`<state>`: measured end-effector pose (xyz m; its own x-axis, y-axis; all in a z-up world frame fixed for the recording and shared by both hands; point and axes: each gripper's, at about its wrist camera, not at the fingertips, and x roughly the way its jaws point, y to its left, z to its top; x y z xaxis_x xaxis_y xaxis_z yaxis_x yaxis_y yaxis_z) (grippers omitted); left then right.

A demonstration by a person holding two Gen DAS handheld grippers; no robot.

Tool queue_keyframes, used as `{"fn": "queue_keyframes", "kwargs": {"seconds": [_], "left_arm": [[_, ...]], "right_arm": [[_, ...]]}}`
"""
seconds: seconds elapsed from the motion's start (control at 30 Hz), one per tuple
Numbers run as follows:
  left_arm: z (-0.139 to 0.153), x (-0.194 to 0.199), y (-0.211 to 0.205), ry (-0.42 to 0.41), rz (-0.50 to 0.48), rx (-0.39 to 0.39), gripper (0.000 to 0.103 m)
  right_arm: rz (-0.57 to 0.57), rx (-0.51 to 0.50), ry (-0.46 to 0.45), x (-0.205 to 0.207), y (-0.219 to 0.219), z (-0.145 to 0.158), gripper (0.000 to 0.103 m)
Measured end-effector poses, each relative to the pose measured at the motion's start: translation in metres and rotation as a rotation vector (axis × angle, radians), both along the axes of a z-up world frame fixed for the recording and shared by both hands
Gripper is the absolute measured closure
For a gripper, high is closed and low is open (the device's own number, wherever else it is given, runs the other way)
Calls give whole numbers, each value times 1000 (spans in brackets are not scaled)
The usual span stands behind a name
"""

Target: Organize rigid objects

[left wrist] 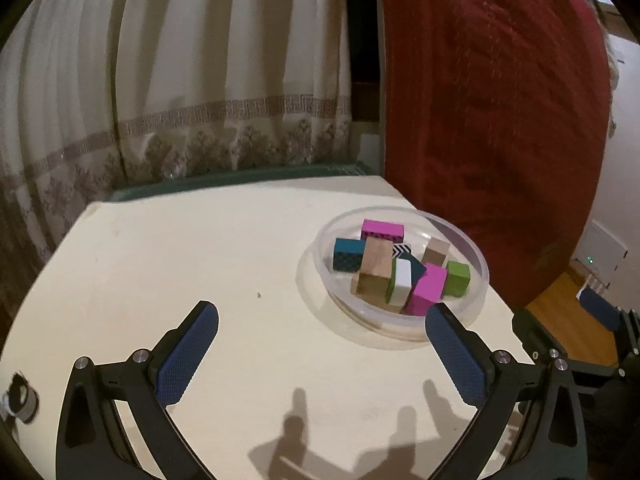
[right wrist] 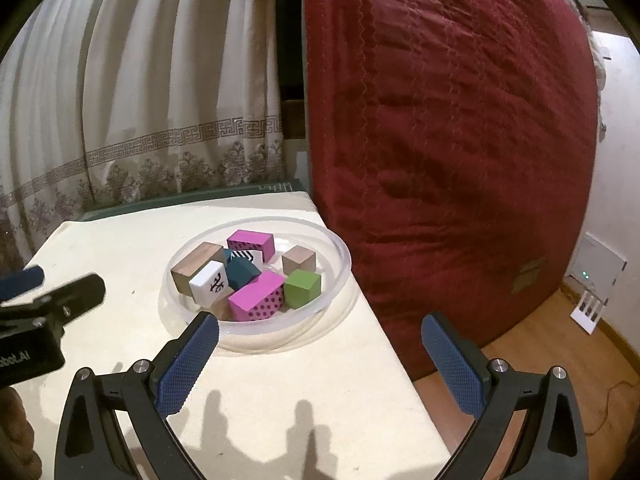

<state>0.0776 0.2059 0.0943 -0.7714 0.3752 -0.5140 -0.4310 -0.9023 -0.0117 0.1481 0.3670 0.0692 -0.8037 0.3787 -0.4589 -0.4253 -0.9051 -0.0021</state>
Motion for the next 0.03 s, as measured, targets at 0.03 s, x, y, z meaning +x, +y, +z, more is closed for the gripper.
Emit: {"fn": "queue_keyframes", "kwargs": {"seconds": [0.03], "left_arm": [[0, -1, 0, -6, -12, -3, 0]], "right_arm": [[1, 1, -2, 0, 0, 0, 0]]}}
